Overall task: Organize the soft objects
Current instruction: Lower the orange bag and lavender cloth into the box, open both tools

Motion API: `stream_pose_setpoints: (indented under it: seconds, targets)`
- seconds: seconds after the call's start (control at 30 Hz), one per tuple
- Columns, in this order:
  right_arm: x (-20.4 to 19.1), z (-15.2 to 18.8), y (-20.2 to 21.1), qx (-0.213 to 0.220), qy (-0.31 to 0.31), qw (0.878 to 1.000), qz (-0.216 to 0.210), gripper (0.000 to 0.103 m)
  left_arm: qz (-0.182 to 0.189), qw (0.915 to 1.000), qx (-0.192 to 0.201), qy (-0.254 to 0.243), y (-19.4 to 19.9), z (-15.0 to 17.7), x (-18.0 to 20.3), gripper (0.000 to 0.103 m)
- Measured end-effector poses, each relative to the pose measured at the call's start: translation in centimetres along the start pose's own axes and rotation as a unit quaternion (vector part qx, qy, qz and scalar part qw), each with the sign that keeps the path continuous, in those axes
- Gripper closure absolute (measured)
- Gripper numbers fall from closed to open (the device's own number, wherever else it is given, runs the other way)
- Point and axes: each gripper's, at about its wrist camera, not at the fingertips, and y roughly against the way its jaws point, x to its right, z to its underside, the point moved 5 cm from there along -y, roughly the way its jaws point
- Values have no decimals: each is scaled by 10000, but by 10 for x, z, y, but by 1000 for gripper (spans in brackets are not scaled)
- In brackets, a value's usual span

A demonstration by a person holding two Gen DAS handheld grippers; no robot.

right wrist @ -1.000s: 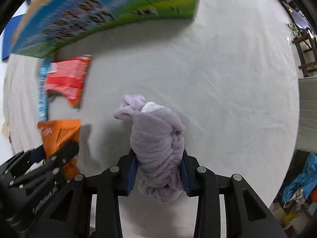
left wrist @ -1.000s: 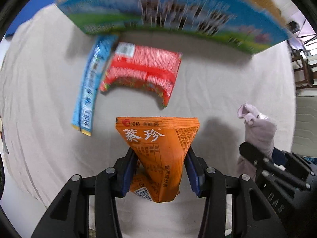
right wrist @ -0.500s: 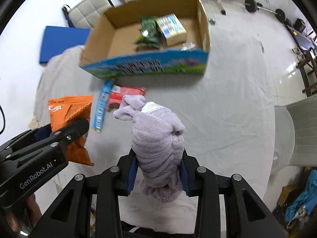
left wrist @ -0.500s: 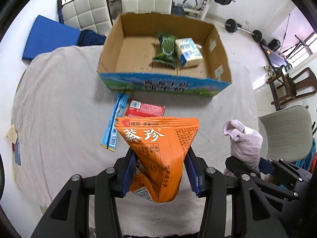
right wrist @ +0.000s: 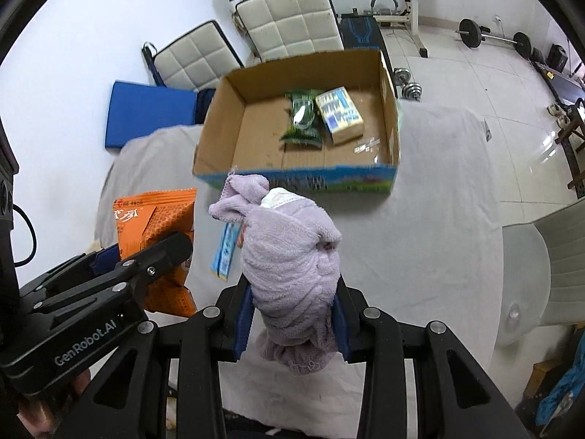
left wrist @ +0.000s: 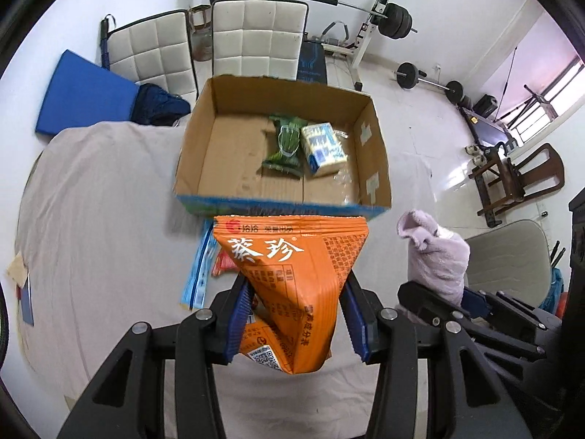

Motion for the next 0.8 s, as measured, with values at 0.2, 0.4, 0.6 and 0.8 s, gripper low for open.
stream_pose_setpoints:
  seconds: [0.2,0.4,0.6,0.8]
  targets:
    - [14,-64,-26,169,-163,9993,304,64,-56,9998,-178,-37,-38,-59,-19,59]
    - [48,-129,-93,-34,-543,9952,819,64,-288,9982,-526,46,-103,-113,-53,59]
    - [72,-165,-160,-375,-927,9901,984,64,-296,9940,-1023,264,-173,-154,-86,59]
    - [82,-176,-216,-746,-992,9858,1129,64,-349,9897,-1376,203,-231,-179,-100,59]
